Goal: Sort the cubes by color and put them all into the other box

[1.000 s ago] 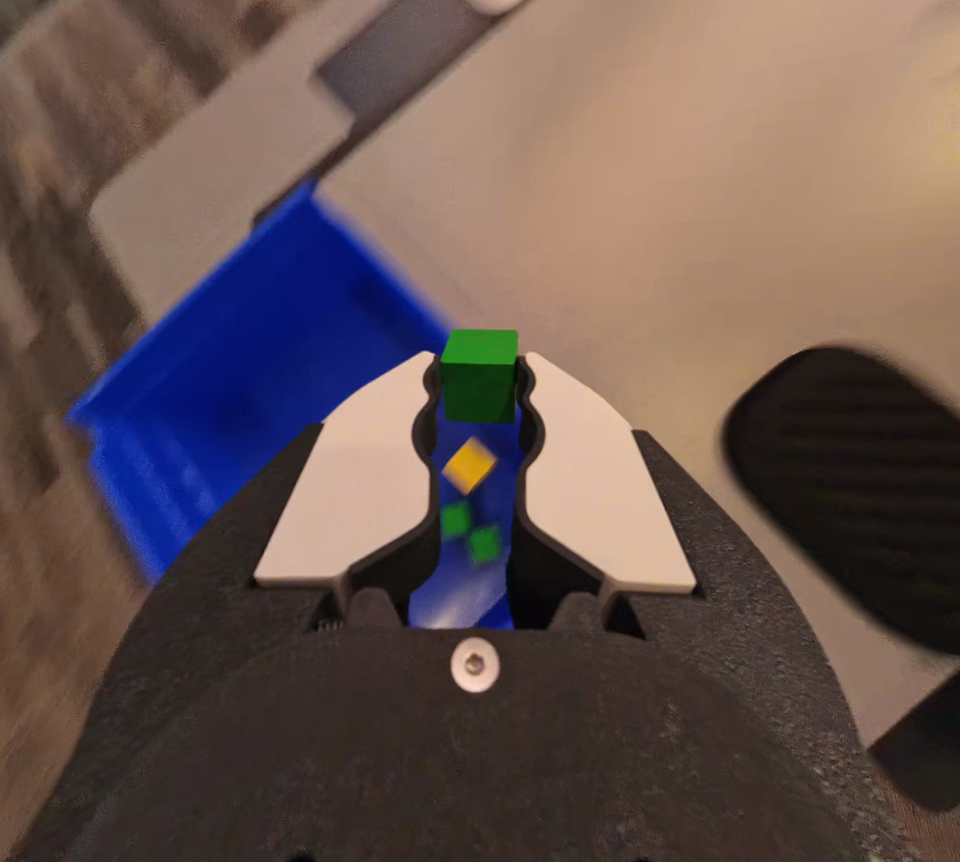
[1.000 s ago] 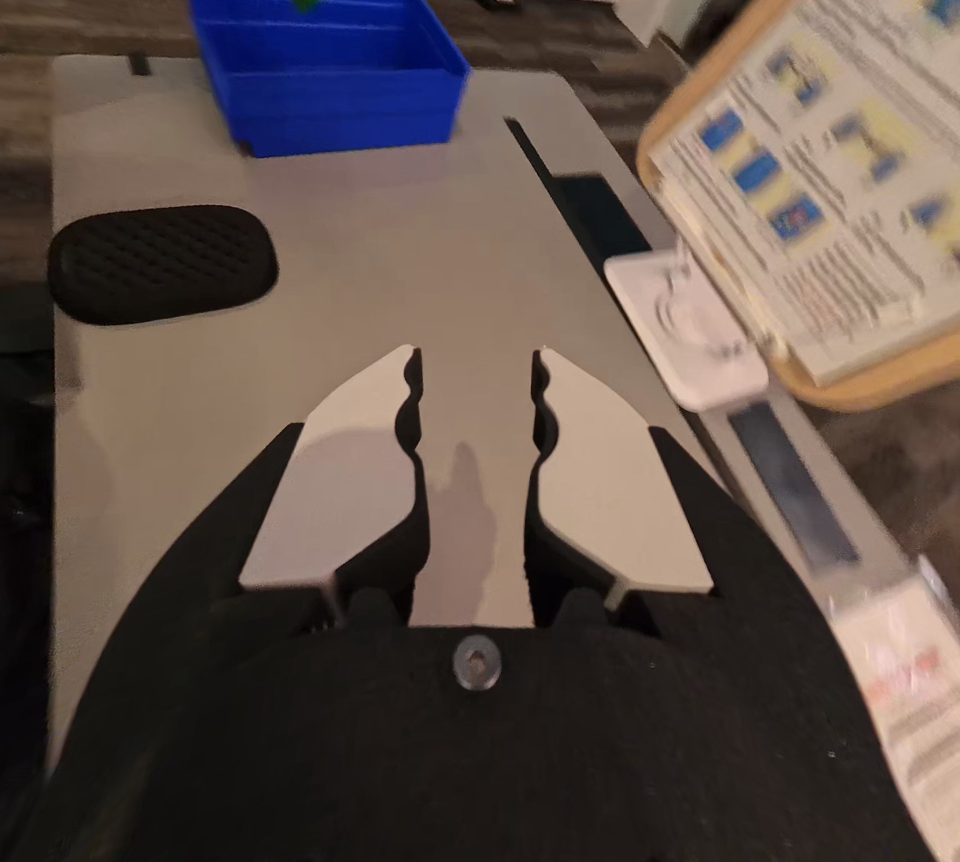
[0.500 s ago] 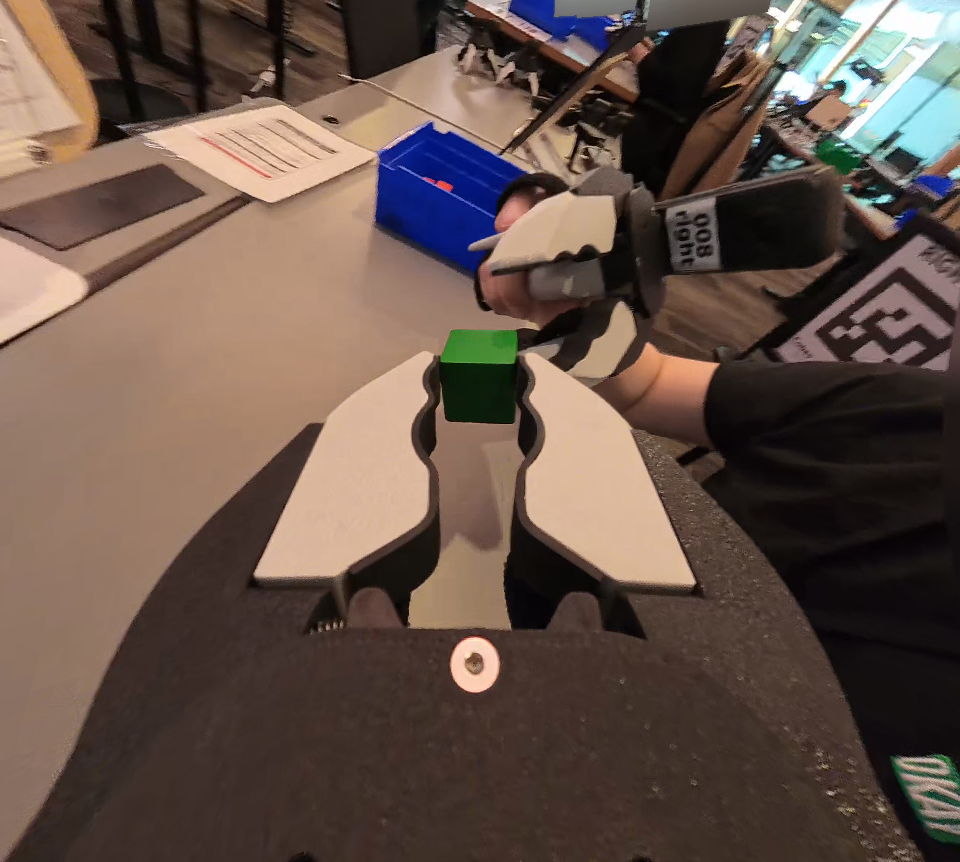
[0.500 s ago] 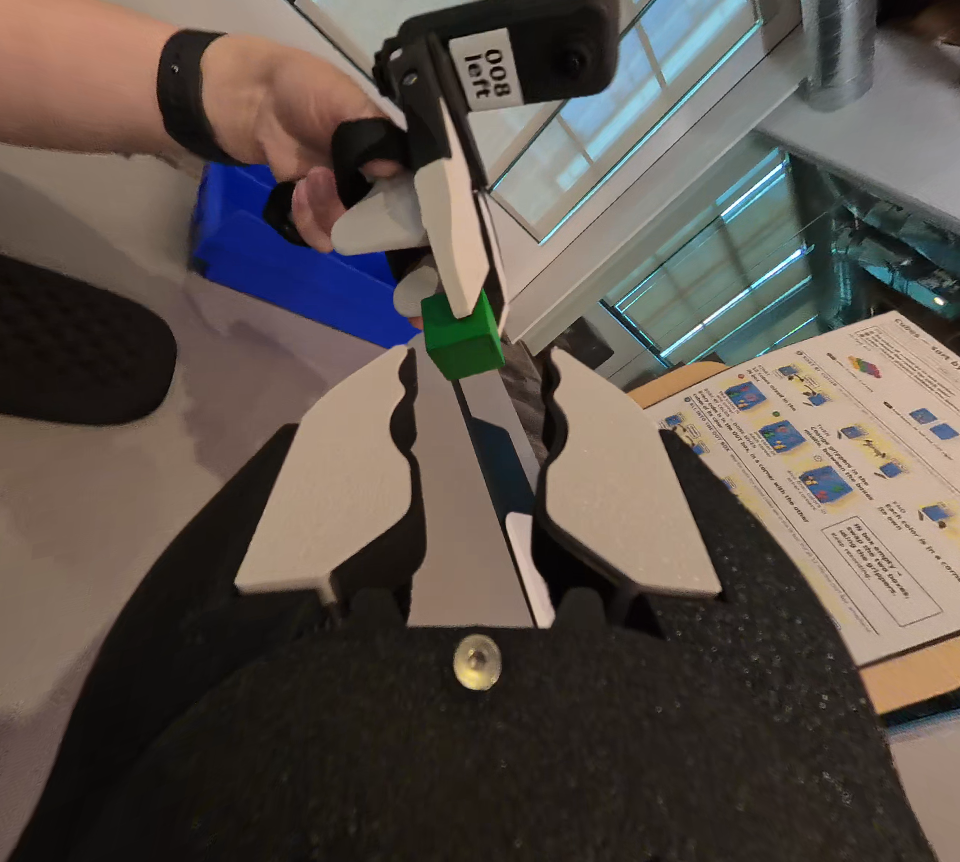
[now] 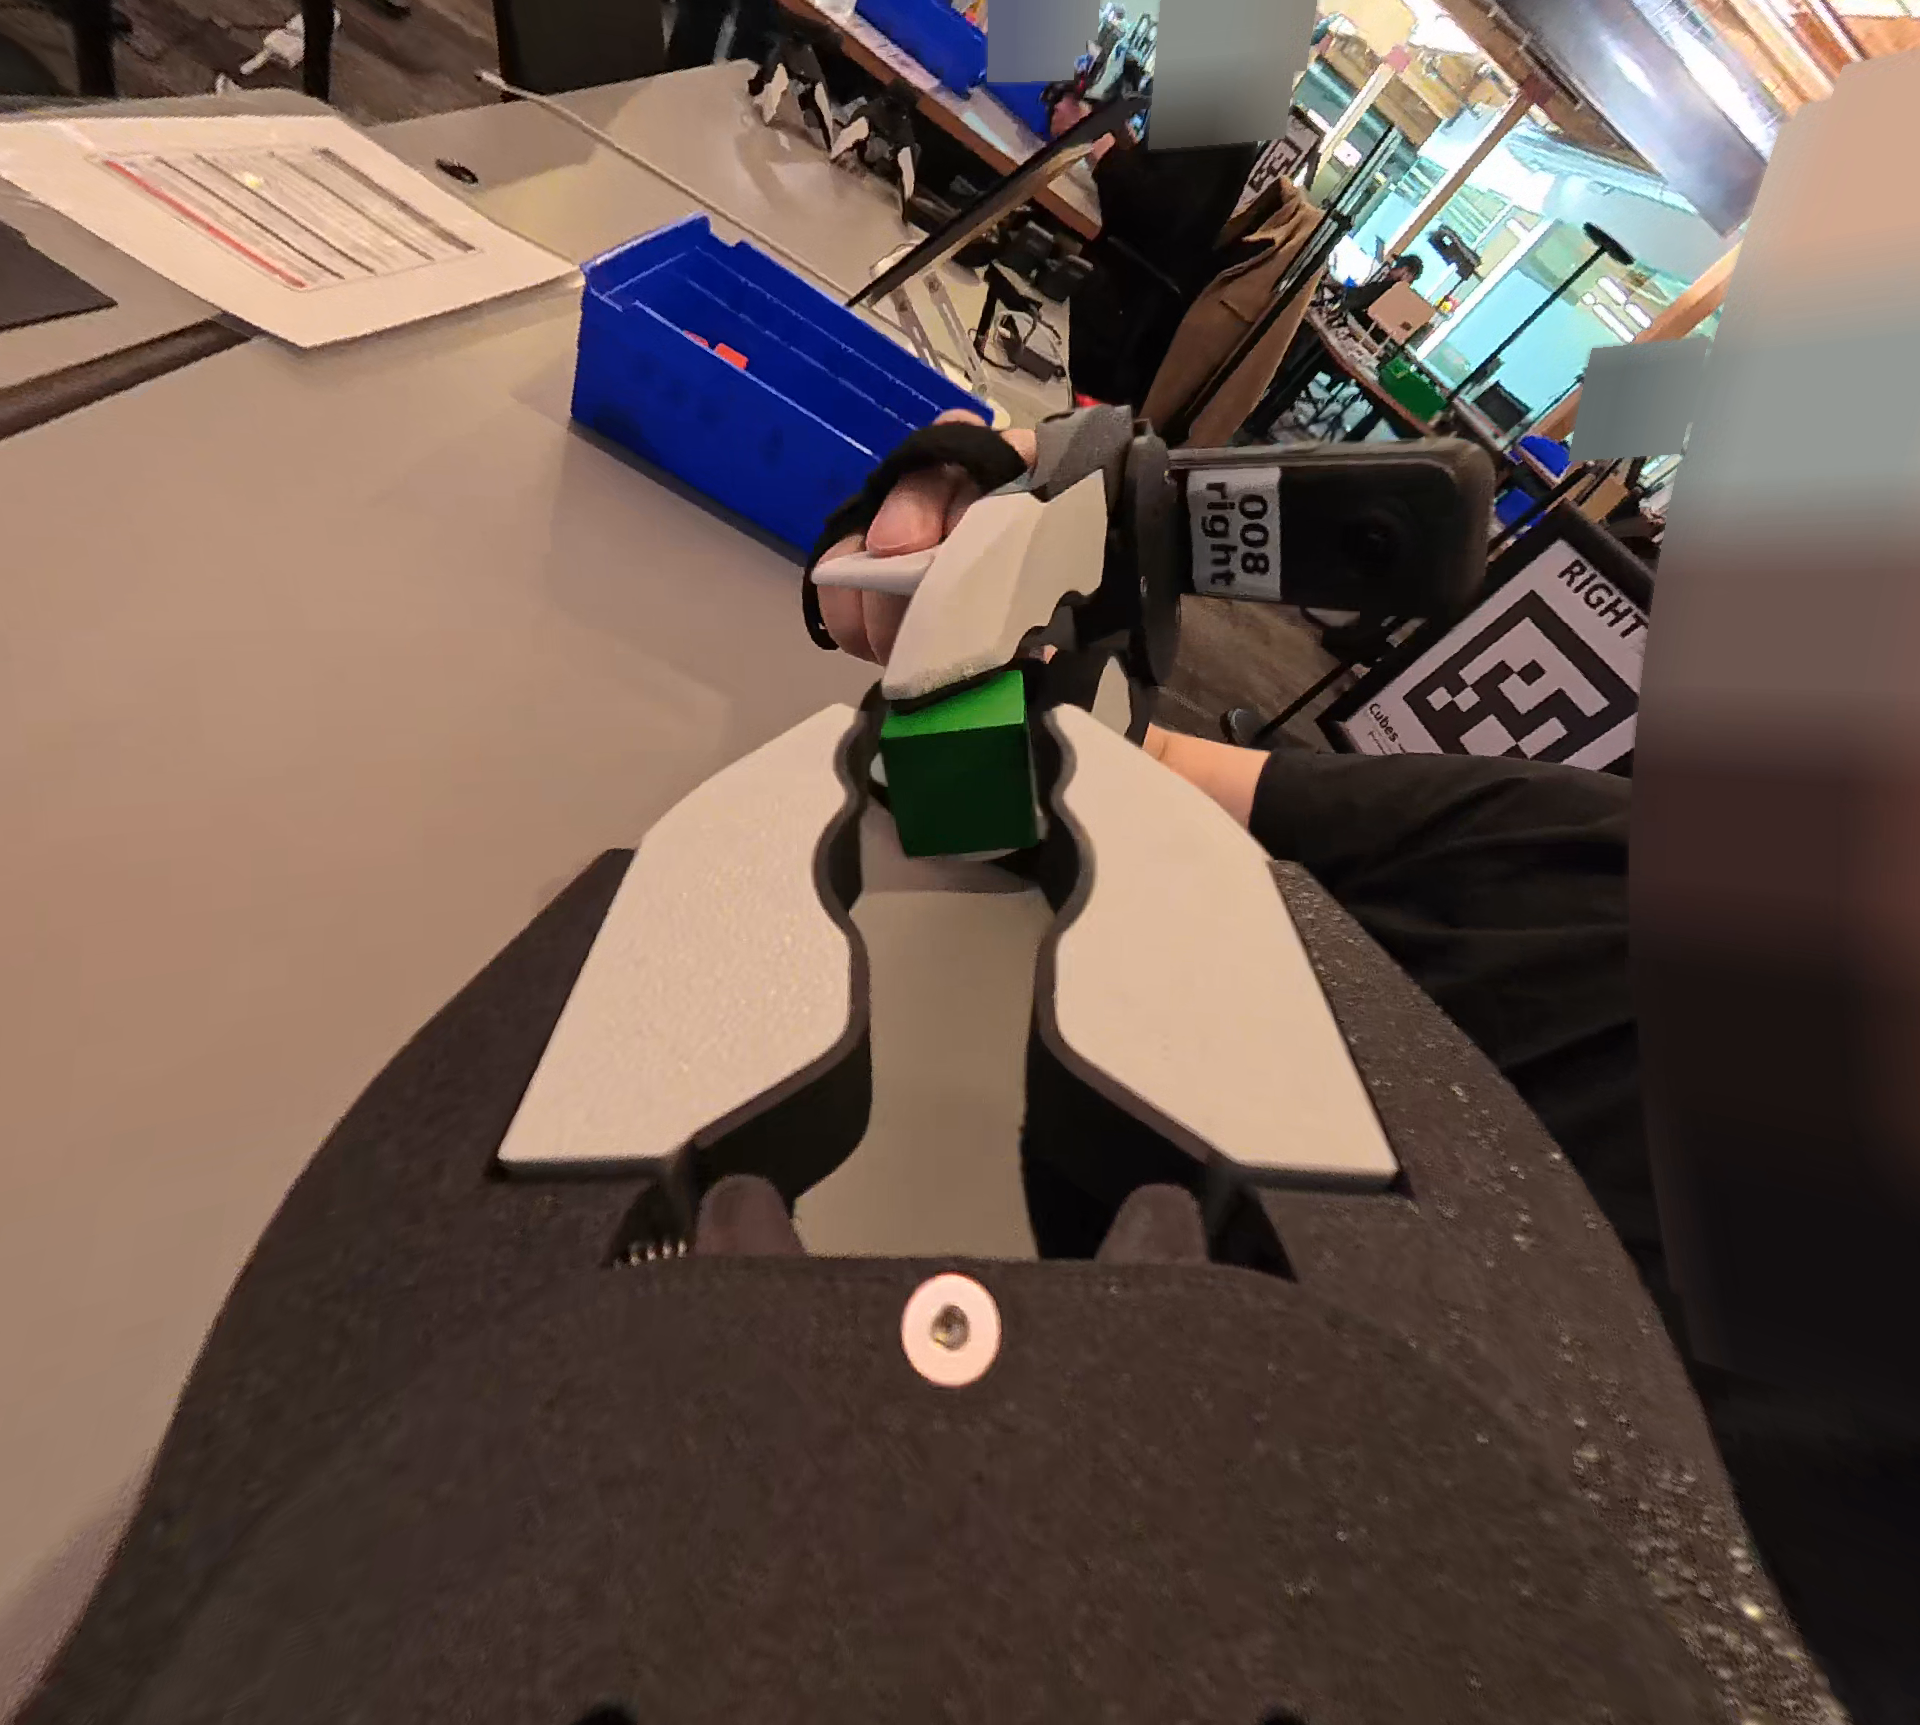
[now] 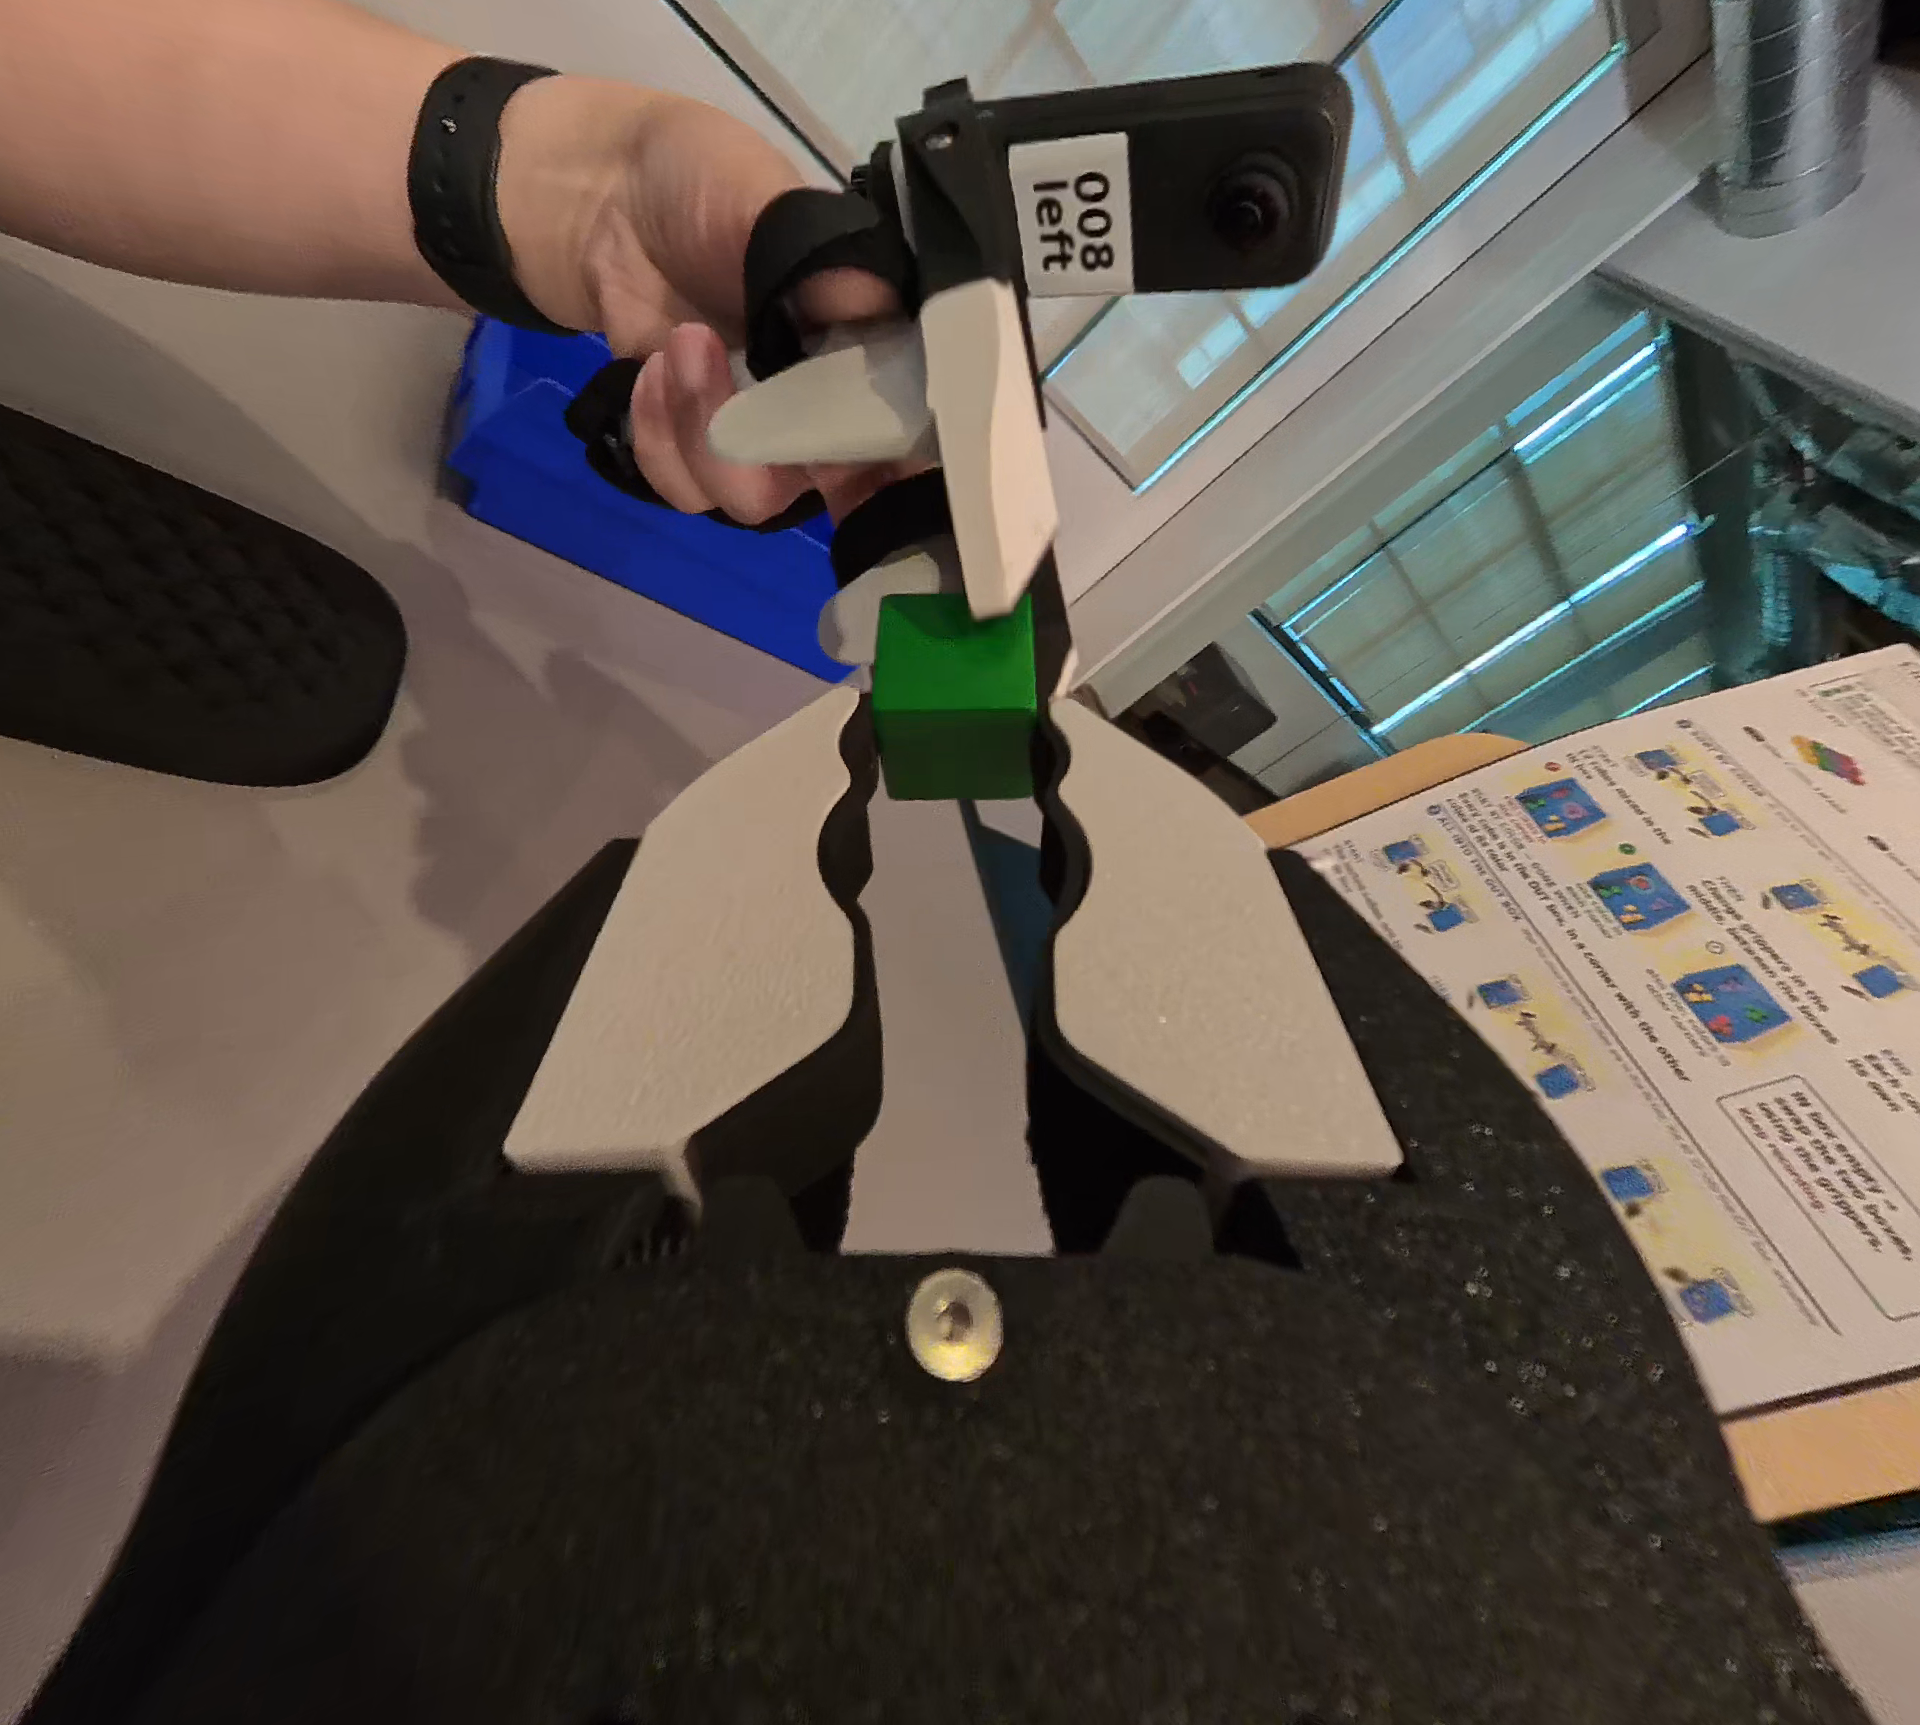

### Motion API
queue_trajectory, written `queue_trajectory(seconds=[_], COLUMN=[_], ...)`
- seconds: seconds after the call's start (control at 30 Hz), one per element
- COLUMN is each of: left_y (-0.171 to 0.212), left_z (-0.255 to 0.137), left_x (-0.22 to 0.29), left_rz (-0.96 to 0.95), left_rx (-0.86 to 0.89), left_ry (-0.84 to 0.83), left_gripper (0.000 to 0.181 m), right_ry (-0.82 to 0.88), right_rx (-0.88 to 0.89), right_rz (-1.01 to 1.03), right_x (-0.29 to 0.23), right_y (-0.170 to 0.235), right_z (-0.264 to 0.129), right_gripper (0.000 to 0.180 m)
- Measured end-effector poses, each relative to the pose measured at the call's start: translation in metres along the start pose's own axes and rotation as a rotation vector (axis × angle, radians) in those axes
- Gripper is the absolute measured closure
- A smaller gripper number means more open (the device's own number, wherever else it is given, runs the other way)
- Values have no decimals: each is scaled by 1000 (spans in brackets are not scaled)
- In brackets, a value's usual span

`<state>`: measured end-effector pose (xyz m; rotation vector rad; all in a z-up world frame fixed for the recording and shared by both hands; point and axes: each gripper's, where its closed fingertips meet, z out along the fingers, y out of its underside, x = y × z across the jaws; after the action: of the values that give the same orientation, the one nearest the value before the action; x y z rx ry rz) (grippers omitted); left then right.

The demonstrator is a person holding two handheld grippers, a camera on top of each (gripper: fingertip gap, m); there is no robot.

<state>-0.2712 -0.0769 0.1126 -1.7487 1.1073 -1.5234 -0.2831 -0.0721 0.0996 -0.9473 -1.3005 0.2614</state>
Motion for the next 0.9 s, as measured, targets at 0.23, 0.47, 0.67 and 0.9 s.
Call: queue_trajectory(seconds=[0.23,0.47,0.67,0.9], left_y=[27,76,88,86], left_z=[-46,-86,-77,-67], left_x=[-21,-24,-6,5], left_rz=[121,159,197,254], left_rx=[62,-3,-34,-62], left_ry=[-195,-375,-354,-368], left_gripper=[146,153,153,153], right_ry=[81,183,-64,-170], right_rx=[-302,-1374,-1927,-2104], right_rz=[189,880,1167,1169], right_x=[78,73,-17,-46], right_y=[27,192,267,291], right_z=[-108,-393,-521,-560], right_gripper=[152,152,152,152])
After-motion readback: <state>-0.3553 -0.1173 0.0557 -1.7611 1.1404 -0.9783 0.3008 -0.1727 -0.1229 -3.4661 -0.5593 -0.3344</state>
